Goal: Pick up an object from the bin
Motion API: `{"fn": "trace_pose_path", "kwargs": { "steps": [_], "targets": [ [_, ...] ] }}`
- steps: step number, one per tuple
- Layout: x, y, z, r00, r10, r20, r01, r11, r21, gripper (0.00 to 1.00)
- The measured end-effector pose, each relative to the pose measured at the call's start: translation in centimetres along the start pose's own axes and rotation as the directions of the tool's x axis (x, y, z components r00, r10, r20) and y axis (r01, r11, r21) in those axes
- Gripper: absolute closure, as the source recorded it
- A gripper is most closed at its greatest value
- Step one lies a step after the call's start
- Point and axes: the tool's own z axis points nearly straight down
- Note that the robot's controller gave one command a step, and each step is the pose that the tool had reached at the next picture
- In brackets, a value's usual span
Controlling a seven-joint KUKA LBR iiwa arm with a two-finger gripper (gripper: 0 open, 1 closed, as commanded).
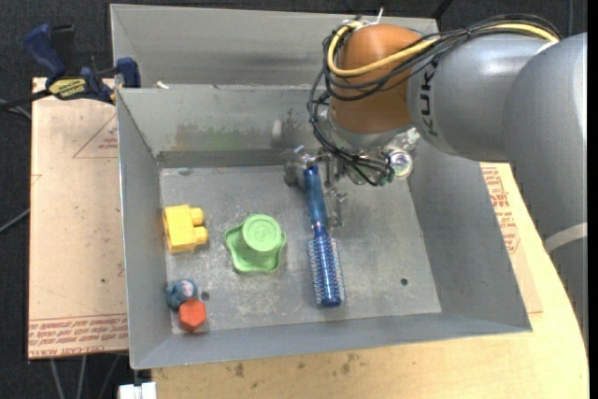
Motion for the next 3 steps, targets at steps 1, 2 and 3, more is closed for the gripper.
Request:
{"fn": "trace_pose_path", "kwargs": {
  "steps": [1,2,3],
  "targets": [
    [0.4,0.4,-3.3,0.921,-0.389,0.003,0.389,0.921,0.003,0.0],
    [-0.3,1.2,-3.5,0.866,-0.501,0.001,0.501,0.866,0.002,0.0],
    [0.0,-0.1,0.0,0.843,-0.539,0.001,0.539,0.843,0.0,0.0]
  ]
}}
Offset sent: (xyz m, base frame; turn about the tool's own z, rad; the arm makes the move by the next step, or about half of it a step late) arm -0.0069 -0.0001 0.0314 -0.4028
